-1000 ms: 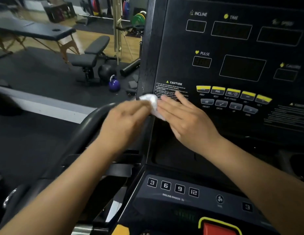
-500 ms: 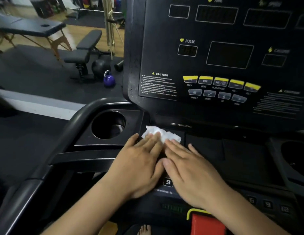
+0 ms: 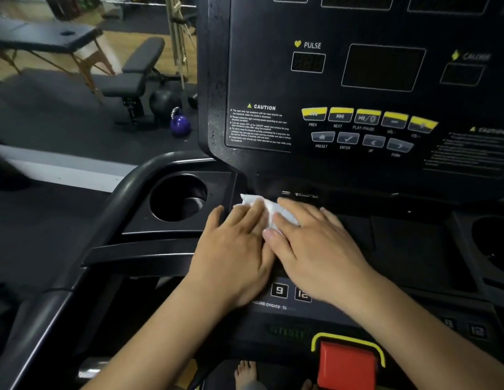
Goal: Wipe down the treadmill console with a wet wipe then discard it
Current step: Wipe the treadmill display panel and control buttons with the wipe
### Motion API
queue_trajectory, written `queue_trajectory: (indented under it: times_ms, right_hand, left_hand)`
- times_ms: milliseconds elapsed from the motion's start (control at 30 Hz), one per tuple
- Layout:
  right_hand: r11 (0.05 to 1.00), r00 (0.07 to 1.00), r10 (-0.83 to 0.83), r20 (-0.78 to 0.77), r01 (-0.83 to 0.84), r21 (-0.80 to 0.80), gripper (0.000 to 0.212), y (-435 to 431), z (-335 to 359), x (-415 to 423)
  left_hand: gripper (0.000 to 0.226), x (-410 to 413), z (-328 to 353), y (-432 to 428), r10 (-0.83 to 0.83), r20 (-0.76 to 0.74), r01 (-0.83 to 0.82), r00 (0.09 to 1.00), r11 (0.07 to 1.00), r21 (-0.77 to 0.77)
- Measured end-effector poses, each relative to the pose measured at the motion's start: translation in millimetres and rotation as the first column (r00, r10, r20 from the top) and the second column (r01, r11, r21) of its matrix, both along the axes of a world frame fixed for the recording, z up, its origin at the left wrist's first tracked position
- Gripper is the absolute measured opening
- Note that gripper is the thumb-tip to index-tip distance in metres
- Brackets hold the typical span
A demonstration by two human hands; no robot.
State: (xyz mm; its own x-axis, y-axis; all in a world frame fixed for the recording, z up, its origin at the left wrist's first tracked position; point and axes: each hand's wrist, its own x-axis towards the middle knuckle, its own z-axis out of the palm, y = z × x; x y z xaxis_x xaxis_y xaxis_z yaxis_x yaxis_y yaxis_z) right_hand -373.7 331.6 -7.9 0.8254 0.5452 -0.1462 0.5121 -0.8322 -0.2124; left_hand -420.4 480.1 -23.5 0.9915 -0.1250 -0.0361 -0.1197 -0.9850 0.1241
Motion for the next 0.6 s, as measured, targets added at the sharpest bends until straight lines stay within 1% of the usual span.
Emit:
queue_trajectory:
  times_ms: [67,133,200,267,300,367,433,467,500,600]
  right_hand:
    - [0.999,0.993,0.045,-0.108,-0.044,0.009,0.089,-8,3,-17]
    - [0.998,0.976,0.044,-0.214,-0.051,-0.026,0.084,-15,8,-32]
    - [0.998,0.979,0.042,-0.197,-0.048,-0.026,0.084,-11,6,-24]
    - [1.0,0.989,0.005,-0.148,-0.005,0.004,0.086,0,0,-7]
    - [1.0,0.99,-0.013,-0.141,0.014,0.012,0.085,2,-1,0]
    - [1.0,0.99,0.019,-0.139,-0.016,0.02,0.086,-1,0,-4]
    - [0.997,0.978,0.071,-0.195,-0.067,0.025,0.085,-12,4,-29]
    - [0.997,0.969,0.072,-0.235,-0.071,0.011,0.084,-16,6,-37]
    - [0.998,0.965,0.066,-0.254,-0.067,0.004,0.083,-18,7,-38]
    - [0.999,0.982,0.034,-0.185,-0.028,0.034,0.069,-3,1,-13]
  left_hand:
    - [0.066,-17,-1,1,-0.007,0.018,0.007,1.0,1.0,0.011]
    - [0.063,-30,1,3,-0.011,0.02,0.01,1.0,0.999,0.043]
    - [0.072,-20,4,5,0.013,-0.039,-0.009,0.999,0.994,0.113]
    - [0.087,3,6,3,0.04,-0.048,-0.033,0.998,0.989,0.145]
    - [0.091,9,8,2,0.041,-0.066,-0.031,0.997,0.989,0.146]
    - [0.091,4,13,4,-0.003,-0.075,0.012,0.997,0.993,0.12]
    - [0.08,-21,13,9,-0.041,-0.043,0.044,0.998,0.997,0.065]
    - [0.074,-31,12,11,-0.038,-0.025,0.039,0.999,0.998,0.039]
    - [0.073,-33,10,14,-0.039,-0.016,0.04,0.999,0.999,0.033]
    - [0.091,-3,7,13,-0.025,-0.074,0.028,0.997,0.999,0.044]
